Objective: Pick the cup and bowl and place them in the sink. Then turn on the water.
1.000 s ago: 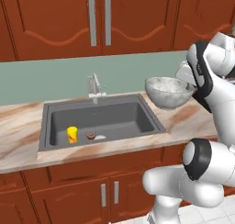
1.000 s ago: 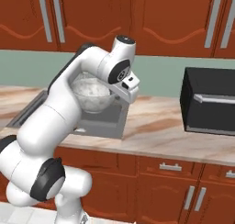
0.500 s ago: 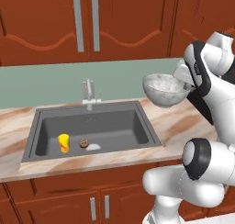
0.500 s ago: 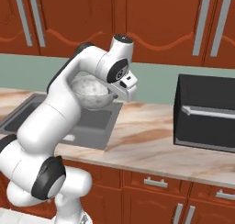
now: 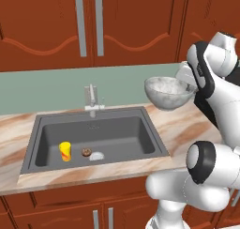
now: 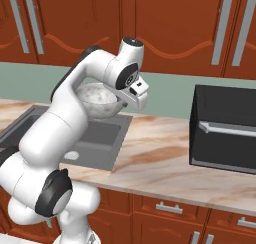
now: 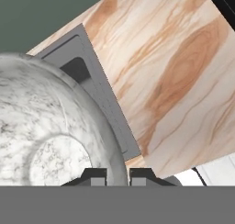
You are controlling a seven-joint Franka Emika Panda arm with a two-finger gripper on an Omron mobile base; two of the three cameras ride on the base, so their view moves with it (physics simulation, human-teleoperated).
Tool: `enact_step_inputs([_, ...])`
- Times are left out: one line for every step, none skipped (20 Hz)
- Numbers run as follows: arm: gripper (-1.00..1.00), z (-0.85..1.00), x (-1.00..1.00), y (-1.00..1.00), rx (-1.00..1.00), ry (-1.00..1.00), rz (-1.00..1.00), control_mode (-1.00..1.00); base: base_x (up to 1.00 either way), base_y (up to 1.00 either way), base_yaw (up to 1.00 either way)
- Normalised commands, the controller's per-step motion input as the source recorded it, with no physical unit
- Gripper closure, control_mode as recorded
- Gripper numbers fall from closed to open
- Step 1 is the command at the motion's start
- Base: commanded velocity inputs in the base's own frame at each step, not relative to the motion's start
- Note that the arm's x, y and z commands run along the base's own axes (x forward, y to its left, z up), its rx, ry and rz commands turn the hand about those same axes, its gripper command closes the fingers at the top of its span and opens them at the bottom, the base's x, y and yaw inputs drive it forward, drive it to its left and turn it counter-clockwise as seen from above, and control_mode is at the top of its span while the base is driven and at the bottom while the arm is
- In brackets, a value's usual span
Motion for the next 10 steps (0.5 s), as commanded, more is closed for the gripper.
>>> enact_step_inputs([1.0, 0.0, 0.0, 0.0, 0.0, 0.0, 0.0, 1.0, 0.22, 0.24, 0.0])
enact_step_inputs([1.0, 0.0, 0.0, 0.0, 0.0, 0.0, 0.0, 1.0, 0.19, 0.23, 0.0])
enact_step_inputs([1.0, 0.0, 0.0, 0.0, 0.0, 0.0, 0.0, 1.0, 0.14, 0.18, 0.0])
enact_step_inputs([1.0, 0.0, 0.0, 0.0, 0.0, 0.0, 0.0, 1.0, 0.08, 0.1, 0.0])
enact_step_inputs([1.0, 0.0, 0.0, 0.0, 0.0, 0.0, 0.0, 1.0, 0.0, 0.0, 0.0])
enact_step_inputs([1.0, 0.0, 0.0, 0.0, 0.0, 0.0, 0.0, 1.0, 0.0, 0.0, 0.0])
enact_step_inputs([1.0, 0.0, 0.0, 0.0, 0.0, 0.0, 0.0, 1.0, 0.0, 0.0, 0.0])
enact_step_inputs([1.0, 0.0, 0.0, 0.0, 0.0, 0.0, 0.0, 1.0, 0.0, 0.0, 0.0])
enact_step_inputs([1.0, 0.0, 0.0, 0.0, 0.0, 0.0, 0.0, 1.0, 0.0, 0.0, 0.0])
enact_step_inputs([1.0, 0.0, 0.0, 0.0, 0.0, 0.0, 0.0, 1.0, 0.0, 0.0, 0.0])
